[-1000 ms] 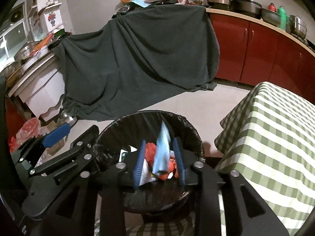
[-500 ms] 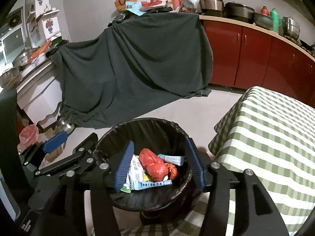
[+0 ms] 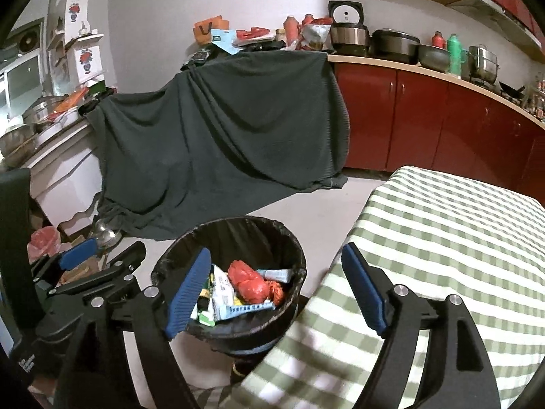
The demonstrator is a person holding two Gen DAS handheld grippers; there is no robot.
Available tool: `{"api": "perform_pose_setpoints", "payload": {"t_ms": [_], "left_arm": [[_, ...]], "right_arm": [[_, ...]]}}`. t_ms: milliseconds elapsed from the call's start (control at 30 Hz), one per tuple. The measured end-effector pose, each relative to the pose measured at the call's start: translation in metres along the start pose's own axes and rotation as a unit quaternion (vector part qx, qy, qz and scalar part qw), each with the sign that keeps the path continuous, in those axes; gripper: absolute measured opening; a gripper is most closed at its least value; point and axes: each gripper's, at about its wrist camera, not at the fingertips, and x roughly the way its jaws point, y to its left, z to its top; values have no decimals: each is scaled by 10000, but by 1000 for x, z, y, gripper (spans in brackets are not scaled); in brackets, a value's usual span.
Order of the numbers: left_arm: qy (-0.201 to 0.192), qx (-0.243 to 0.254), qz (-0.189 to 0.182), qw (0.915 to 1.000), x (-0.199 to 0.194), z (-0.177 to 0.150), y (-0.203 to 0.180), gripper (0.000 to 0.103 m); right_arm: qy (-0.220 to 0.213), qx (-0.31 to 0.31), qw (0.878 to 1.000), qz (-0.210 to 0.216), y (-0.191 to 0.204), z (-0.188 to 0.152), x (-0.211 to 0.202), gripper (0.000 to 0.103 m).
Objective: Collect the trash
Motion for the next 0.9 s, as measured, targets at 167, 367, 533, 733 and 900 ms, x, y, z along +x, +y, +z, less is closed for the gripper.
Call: {"api": "perform_pose_setpoints", "payload": {"t_ms": [167, 367, 533, 733, 900], "left_arm": [[-144, 62, 15, 9999, -30, -7, -3, 79], [-234, 103, 43, 9997, -61, -16, -4, 80], [-312, 96, 74, 9994, -84, -23, -5, 82], [-390, 77, 68, 9992, -106, -31, -2, 83], [-437, 67, 31, 9990, -122, -34, -1, 83]], "right_arm": [[-95, -170, 9998, -66, 3, -8, -21, 77], [-227, -149, 9996, -16, 1, -12, -40, 77], [-320, -156, 9994, 25, -1, -16, -54, 77], [-436, -143, 9989, 40, -4, -19, -71, 77], [-558, -157, 9983, 46, -4, -22, -85, 77]]}}
